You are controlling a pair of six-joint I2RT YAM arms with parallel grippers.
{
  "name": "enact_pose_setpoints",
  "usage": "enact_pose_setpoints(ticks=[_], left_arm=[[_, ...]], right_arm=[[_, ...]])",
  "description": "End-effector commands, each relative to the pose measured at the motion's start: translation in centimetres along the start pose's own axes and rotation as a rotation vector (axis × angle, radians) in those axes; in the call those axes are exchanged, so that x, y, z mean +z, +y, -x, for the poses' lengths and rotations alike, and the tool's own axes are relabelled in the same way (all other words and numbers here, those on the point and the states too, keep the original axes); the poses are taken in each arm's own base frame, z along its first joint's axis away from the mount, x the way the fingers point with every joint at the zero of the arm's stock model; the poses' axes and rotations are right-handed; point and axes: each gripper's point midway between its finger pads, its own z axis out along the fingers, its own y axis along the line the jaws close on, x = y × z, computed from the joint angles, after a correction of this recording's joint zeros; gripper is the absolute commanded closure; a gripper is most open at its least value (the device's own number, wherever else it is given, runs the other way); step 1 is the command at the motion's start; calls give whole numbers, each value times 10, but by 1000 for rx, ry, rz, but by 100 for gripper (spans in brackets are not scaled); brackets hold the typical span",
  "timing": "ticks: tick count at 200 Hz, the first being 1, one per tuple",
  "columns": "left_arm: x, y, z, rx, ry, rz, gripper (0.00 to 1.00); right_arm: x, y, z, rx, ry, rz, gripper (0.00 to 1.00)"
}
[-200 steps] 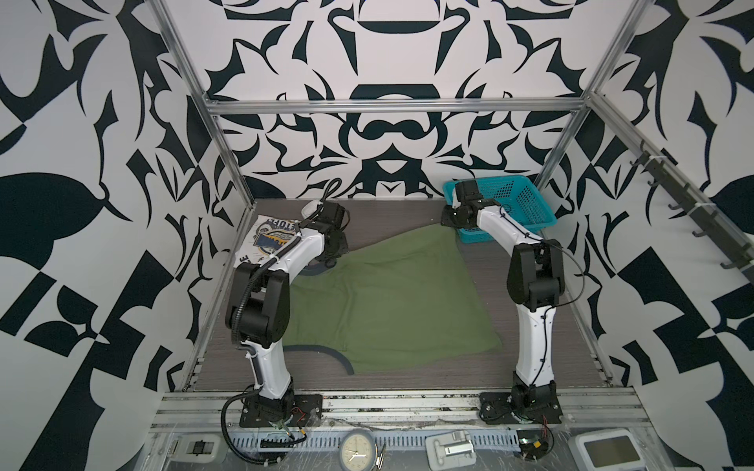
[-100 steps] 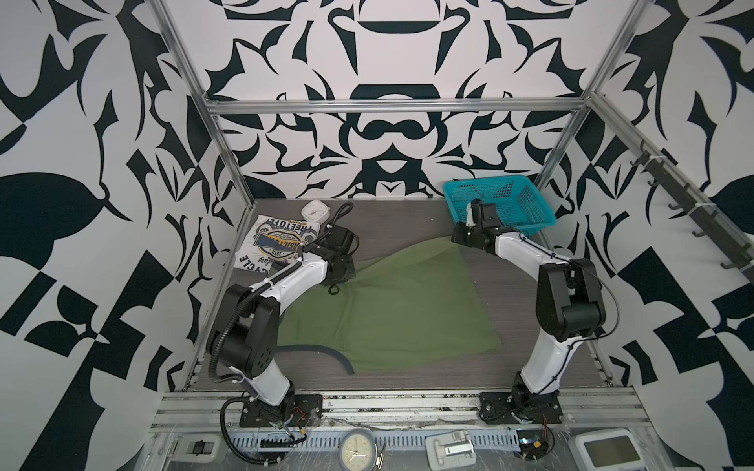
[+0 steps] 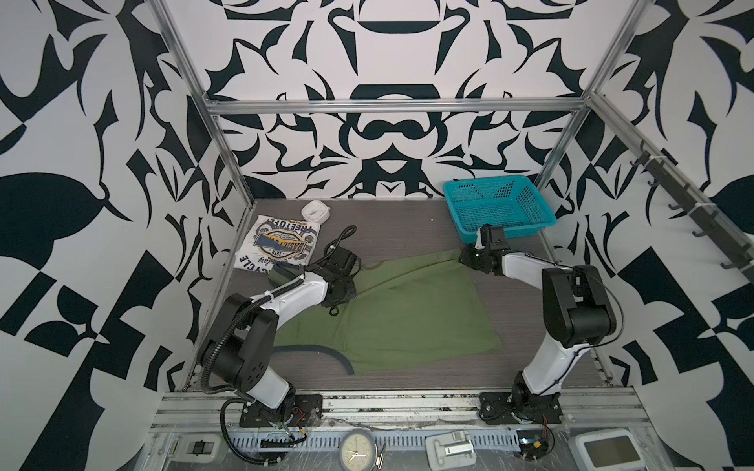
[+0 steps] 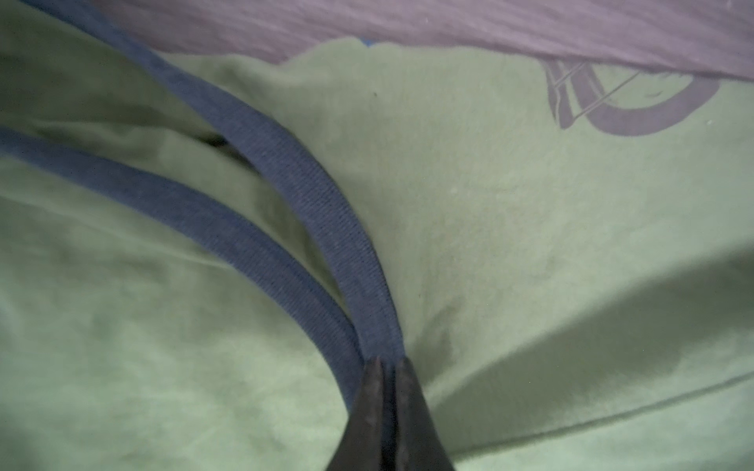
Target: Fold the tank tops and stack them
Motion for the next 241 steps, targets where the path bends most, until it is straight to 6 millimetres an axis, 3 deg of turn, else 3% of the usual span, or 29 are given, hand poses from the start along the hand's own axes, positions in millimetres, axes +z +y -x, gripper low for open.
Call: enact_pose_setpoints(ticks=[1, 25, 54, 78, 93, 111, 165, 191, 241], left_arm=[[-8, -4, -6, -20, -3, -21, 91], [-7, -3, -11, -29, 3, -21, 85], [-15, -2, -6, -29, -15, -11, 63], [-38, -6, 12, -21, -74, -15, 53], [-47, -11, 23, -26, -105, -28, 49], [-46, -26, 32, -21, -99, -63, 50], [-3, -55, 33, -11, 15, -80, 55], [20, -43, 17, -21, 71, -28, 56], [42, -27, -21, -55, 152, -21, 58]], right_arm=[[-14, 3, 20, 31, -78, 28, 99], [-13, 0, 15, 37, -63, 27, 94], [-19, -2, 16, 55, -61, 5, 63], [-43, 3, 27, 47, -93, -8, 54], [-54, 11, 28, 40, -101, 14, 54], [-54, 25, 21, 8, -60, 38, 54], [-18, 55, -9, -66, 103, 76, 58], [-6, 33, -26, -37, 171, -21, 60], [-5, -17, -49, 63, 224, -137, 64]])
